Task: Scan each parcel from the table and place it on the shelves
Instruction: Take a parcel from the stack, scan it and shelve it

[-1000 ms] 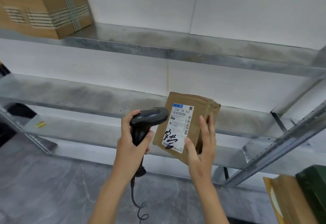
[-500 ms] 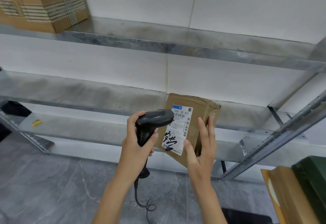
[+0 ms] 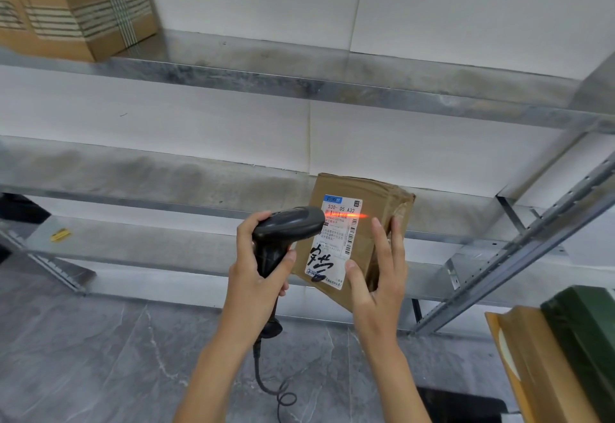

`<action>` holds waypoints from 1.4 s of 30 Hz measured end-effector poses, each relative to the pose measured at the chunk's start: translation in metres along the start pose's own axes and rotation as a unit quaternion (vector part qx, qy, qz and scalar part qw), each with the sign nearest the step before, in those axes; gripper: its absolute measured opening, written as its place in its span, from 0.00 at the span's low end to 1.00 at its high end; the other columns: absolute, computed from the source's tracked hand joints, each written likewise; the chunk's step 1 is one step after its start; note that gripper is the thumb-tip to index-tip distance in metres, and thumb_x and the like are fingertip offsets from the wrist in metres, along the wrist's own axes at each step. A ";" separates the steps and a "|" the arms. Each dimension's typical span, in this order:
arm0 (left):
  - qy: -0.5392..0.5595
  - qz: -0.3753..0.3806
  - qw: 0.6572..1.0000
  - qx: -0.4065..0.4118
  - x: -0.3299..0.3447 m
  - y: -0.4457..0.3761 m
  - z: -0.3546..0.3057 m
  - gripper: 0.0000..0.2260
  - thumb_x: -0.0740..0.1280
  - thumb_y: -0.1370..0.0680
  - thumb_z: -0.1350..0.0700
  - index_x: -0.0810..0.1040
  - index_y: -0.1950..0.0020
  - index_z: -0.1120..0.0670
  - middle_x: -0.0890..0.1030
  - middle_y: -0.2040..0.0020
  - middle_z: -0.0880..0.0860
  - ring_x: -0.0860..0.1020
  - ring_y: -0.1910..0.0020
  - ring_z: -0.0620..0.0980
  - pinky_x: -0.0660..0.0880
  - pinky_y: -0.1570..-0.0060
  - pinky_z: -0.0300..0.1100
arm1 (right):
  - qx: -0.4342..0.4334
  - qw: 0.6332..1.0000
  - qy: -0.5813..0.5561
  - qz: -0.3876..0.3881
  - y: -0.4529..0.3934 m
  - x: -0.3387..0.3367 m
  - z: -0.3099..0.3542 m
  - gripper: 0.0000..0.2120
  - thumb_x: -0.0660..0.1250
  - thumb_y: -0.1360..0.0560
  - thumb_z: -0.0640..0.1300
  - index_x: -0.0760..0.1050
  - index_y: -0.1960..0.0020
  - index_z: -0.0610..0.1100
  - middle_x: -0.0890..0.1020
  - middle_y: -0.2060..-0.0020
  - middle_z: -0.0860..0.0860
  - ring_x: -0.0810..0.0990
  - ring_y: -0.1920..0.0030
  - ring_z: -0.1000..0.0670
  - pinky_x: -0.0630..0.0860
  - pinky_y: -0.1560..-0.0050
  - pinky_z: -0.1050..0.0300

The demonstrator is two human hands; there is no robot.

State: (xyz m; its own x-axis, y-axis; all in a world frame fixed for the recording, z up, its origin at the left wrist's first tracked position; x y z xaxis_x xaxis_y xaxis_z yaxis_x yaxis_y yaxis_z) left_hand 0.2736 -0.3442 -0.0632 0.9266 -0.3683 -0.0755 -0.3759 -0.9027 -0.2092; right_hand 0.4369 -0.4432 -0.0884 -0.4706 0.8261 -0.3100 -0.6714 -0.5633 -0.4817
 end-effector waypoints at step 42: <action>-0.059 -0.315 0.947 0.030 -0.109 0.052 -0.031 0.30 0.70 0.21 0.65 0.68 0.37 0.30 0.83 0.51 0.47 0.85 0.63 0.53 0.83 0.58 0.43 | 0.020 0.937 -0.259 0.234 -0.022 0.068 0.077 0.33 0.67 0.28 0.45 0.67 0.31 0.74 0.62 0.24 0.69 0.64 0.28 0.68 0.75 0.40 0.68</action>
State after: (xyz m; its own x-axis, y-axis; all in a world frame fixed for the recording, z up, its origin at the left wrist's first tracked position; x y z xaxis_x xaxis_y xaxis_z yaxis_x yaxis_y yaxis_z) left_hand 0.1531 -0.3577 -0.0360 0.9626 0.2698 -0.0256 0.2496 -0.9193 -0.3042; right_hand 0.3757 -0.3764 -0.0363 -0.9265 0.3747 -0.0357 -0.3382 -0.8704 -0.3577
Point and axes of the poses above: each hand's wrist, its own y-axis away from the middle knuckle, its own x-axis out of the palm, z = x × y, the point moved 4 cm from there along -y, towards the middle knuckle
